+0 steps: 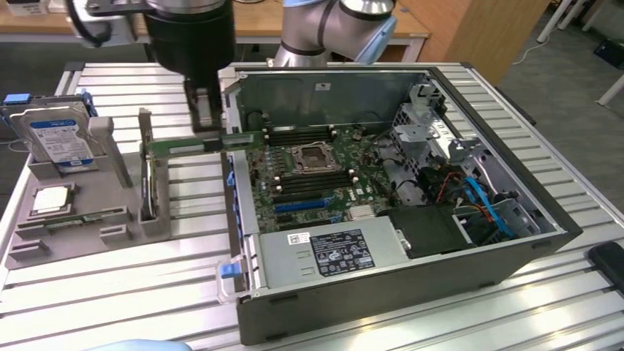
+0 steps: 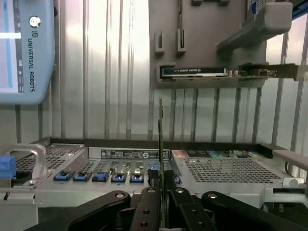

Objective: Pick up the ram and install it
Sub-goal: 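Pick up the ram and move it above insertion slot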

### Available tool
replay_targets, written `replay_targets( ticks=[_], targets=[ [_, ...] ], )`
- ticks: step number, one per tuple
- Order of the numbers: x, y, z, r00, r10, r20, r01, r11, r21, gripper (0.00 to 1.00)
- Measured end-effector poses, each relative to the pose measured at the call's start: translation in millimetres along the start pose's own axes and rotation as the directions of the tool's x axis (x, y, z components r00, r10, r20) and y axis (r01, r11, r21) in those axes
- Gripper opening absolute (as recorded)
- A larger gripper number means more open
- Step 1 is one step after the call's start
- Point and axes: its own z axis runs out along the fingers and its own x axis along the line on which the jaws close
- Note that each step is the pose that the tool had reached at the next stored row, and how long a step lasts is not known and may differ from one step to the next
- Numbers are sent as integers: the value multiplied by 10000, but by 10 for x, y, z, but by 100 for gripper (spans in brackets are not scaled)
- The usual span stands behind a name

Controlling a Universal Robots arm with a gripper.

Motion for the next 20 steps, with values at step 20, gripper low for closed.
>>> replay_targets(
  ticks=[20],
  targets=[
    [15, -828, 5, 10000, 1, 51, -1, 10000, 1, 14]
  ],
)
